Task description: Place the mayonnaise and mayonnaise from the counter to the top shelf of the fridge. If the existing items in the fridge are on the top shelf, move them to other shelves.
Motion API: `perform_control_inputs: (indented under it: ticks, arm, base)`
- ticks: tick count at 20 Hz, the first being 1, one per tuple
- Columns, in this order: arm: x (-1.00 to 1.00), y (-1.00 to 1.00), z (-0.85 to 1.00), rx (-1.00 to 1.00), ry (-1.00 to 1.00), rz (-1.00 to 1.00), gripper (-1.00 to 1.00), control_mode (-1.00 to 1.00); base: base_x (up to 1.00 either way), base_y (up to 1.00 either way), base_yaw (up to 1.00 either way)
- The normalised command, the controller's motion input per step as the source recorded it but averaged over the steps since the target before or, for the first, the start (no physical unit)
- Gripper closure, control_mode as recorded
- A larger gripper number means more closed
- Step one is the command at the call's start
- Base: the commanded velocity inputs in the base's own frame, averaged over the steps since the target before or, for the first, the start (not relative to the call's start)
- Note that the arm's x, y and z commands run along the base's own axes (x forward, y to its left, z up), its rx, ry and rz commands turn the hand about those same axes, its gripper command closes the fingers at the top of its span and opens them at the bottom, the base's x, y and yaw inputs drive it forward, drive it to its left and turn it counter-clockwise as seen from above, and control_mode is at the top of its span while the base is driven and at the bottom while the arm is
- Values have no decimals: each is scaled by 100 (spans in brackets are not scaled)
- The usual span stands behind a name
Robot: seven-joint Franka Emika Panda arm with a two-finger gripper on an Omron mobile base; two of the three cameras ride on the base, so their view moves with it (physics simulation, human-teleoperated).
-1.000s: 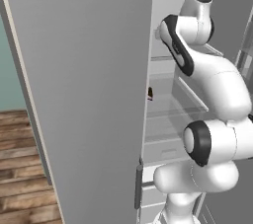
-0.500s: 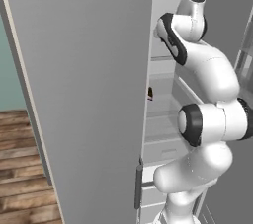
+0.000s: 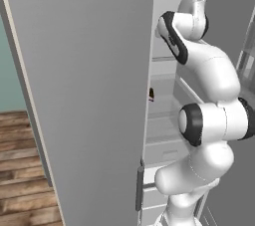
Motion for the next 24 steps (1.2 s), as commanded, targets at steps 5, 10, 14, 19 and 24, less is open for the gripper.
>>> perform_control_inputs:
  ticks: [5, 10, 14, 19, 24]
  arm:
    - [-25, 0, -21, 0, -9, 0, 100, -100]
    - [-46, 0, -1, 7, -27, 0, 100, -100]
    - [-86, 0, 12, 18, -44, 0, 100, -100]
    - [-100, 0, 51, 16, -33, -4, 100, -100]
    - [-100, 0, 47, 2, -14, -16, 100, -100]
  base:
    - [0, 0, 0]
    - [0, 0, 0]
    - [0, 0, 0]
    - [0, 0, 0]
    - [0, 0, 0]
